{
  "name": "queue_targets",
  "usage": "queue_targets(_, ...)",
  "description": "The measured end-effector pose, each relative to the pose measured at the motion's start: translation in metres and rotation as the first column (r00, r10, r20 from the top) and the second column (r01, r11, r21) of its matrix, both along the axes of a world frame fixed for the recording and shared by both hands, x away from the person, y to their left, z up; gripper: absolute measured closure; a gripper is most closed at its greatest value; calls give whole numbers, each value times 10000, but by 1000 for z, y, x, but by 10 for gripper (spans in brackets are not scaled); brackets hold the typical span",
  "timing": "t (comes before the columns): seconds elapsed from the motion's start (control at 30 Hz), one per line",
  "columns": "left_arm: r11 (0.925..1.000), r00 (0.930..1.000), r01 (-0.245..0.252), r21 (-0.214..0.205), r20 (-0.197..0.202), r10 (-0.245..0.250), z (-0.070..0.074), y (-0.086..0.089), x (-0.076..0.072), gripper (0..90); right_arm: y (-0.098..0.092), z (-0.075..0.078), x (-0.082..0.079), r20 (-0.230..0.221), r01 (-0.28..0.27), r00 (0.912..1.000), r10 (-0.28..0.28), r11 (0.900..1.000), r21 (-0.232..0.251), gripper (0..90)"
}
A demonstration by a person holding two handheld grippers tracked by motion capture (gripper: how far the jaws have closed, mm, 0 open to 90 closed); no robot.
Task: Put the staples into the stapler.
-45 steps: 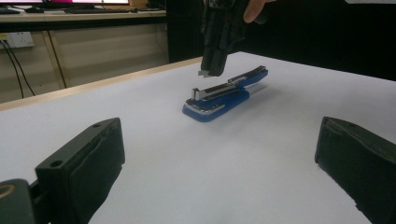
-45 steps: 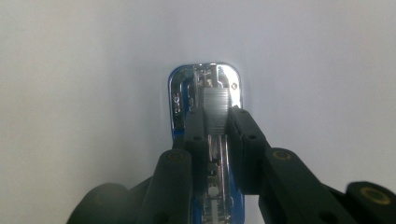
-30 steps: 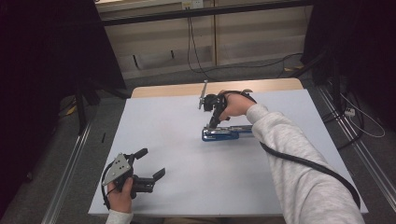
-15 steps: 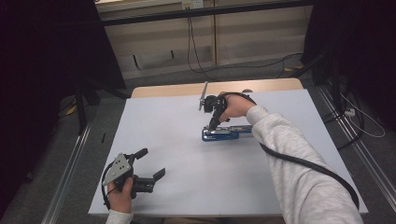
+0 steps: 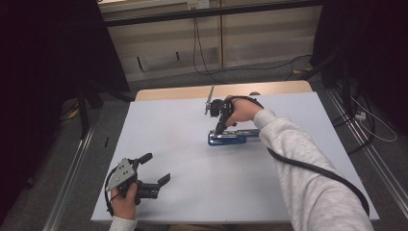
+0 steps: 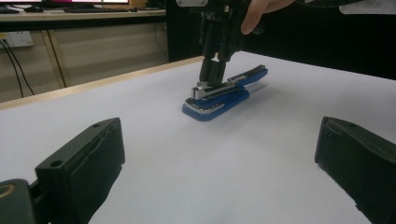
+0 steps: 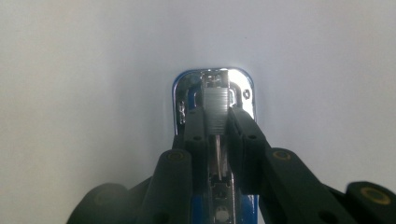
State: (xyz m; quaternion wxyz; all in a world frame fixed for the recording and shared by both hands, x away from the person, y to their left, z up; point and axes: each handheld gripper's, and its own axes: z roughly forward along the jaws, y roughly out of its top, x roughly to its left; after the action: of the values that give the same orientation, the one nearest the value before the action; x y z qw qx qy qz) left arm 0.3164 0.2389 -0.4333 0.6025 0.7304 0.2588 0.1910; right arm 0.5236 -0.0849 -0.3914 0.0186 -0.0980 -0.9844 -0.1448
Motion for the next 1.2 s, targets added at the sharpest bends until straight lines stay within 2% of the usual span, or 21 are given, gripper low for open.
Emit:
queue_targets(0.13,10000,10000,7,-29,15,-7,0,0,0,16,1,-1,0,33,88,10000,-88,10000,-4,782)
queue_targets(0.33,10000,10000,13,28,-18,-13,0,0,0,16,1,-2,2,139,-130,9998,129,9999,99,782)
queue_targets(0.6,10000,10000,0,-46,-73,0,-1,-1,0,16,4,-4,1,91,34,10000,-34,10000,-3,780)
queue_targets(0.73,10000,10000,18,-13,-82,-18,-1,-1,1,16,4,-6,1,119,53,9999,-56,9997,232,771)
queue_targets(0.8,10000,9999,26,-20,-100,-26,-1,-1,1,16,4,-6,1,154,-32,9999,30,9998,171,769)
queue_targets(0.83,10000,9999,36,-20,-103,-36,-1,-1,1,16,4,-6,2,149,-42,9999,39,9998,200,760)
queue_targets(0.9,10000,9999,27,-19,-97,-27,-1,-2,1,16,5,-5,-1,59,350,9994,-352,9990,295,690)
queue_targets(0.93,10000,10000,25,-15,-80,-26,-1,-1,1,16,4,-6,0,315,207,9993,-221,9988,443,652)
queue_targets(1.0,10000,10000,22,-20,-79,-22,-1,-2,1,16,3,-6,0,386,265,9989,-284,9985,489,629)
queue_targets(1.03,10000,10000,24,-14,-73,-24,-1,-2,1,16,0,-5,-1,362,473,9981,-498,9967,655,579)
queue_targets(1.1,10000,10000,42,31,-86,-42,-1,-2,2,16,-2,-4,-1,384,538,9977,-566,9961,699,560)
queue_targets(1.13,10000,9999,39,11,-109,-39,-1,-2,2,16,-6,-2,-4,274,910,9952,-936,9922,855,531)
queue_targets(1.2,10000,9999,38,31,-139,-37,-2,-2,3,16,-8,-2,-4,306,1002,9942,-1035,9904,950,496)
